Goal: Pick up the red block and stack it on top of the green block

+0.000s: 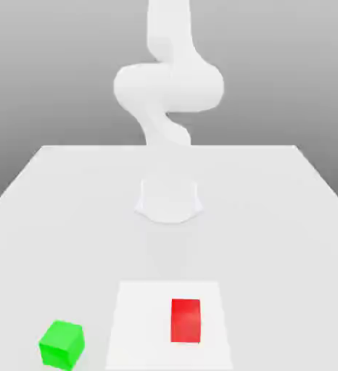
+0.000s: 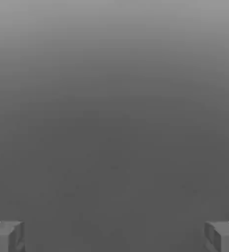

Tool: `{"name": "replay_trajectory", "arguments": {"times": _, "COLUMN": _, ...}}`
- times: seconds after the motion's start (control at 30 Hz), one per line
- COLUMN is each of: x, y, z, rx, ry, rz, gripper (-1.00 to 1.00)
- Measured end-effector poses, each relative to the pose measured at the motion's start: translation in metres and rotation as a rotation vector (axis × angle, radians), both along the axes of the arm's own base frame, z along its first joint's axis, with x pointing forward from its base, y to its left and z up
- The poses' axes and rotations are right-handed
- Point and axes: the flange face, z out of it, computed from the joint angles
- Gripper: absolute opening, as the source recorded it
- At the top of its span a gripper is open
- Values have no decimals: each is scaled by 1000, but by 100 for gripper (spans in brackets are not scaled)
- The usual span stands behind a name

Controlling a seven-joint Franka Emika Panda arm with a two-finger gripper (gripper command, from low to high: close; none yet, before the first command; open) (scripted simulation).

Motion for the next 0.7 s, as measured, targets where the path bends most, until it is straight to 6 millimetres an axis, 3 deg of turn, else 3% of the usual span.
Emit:
{"name": "replay_trajectory", "arguments": {"times": 0.17, "x": 54, "y": 6, "z": -102, "rx": -1, "ry": 166, "rz": -7, "gripper": 0}}
{"name": "replay_trajectory", "arguments": {"times": 0.33, "x": 81, "y": 12, "z": -208, "rx": -1, "ry": 328, "rz": -12, "gripper": 0}}
{"name": "replay_trajectory", "arguments": {"times": 0.5, "x": 83, "y": 17, "z": -314, "rx": 2, "ry": 488, "rz": -16, "gripper": 0}}
{"name": "replay_trajectory", "arguments": {"times": 0.7, "x": 53, "y": 24, "z": -434, "rx": 9, "ry": 682, "rz": -17, "gripper": 0}}
